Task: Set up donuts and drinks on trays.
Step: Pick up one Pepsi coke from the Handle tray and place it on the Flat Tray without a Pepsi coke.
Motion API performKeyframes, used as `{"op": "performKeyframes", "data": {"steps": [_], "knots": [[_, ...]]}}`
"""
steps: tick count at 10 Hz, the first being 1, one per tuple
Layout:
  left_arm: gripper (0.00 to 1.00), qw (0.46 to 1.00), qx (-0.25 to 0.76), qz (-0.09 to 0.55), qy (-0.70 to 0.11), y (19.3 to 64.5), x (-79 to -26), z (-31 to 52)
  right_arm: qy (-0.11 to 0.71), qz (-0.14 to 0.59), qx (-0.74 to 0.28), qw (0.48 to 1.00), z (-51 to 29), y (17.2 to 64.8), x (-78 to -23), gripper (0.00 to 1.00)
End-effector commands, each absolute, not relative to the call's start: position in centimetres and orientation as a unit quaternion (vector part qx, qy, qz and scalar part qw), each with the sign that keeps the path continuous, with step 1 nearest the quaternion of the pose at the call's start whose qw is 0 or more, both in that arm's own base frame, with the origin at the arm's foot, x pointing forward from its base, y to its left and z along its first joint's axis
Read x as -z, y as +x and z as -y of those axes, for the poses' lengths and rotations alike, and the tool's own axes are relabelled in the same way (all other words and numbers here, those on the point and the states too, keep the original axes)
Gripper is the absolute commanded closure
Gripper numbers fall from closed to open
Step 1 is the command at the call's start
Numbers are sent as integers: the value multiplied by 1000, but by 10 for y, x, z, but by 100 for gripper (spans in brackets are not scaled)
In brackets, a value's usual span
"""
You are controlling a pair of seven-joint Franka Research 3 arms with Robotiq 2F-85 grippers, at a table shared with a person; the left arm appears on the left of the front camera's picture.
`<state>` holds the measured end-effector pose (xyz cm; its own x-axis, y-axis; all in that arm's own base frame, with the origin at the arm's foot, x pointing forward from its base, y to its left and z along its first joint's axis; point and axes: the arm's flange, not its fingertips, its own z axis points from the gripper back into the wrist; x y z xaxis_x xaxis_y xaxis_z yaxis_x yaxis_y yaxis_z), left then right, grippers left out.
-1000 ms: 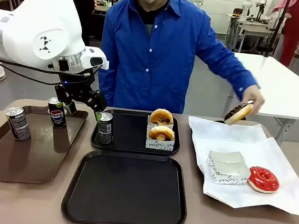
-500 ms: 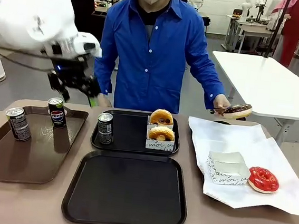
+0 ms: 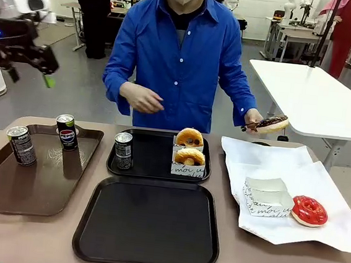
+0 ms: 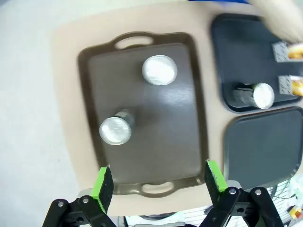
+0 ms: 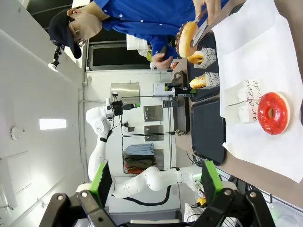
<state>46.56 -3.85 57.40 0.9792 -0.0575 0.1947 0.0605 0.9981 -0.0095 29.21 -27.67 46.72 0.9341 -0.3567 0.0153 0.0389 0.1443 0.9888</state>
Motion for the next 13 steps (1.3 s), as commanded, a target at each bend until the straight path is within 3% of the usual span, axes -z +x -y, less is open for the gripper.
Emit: {"op": "performKeyframes", "data": {"steps": [1, 5, 6, 7, 13], "knots": [[0, 996, 5, 89, 9, 477, -564, 13, 646, 126, 131, 742, 277, 291, -468, 0], [0, 998, -28, 64, -5, 493, -530, -29, 646, 126, 131, 742, 277, 291, -468, 0], [0, 997, -16, 61, -54, 490, -531, -21, 646, 126, 131, 742, 277, 291, -468, 0], [0, 997, -32, 65, 4, 488, -532, -31, 646, 126, 131, 742, 277, 291, -468, 0], [0, 997, -32, 65, 4, 488, -532, -31, 646, 126, 131, 742, 277, 291, -468, 0]]}}
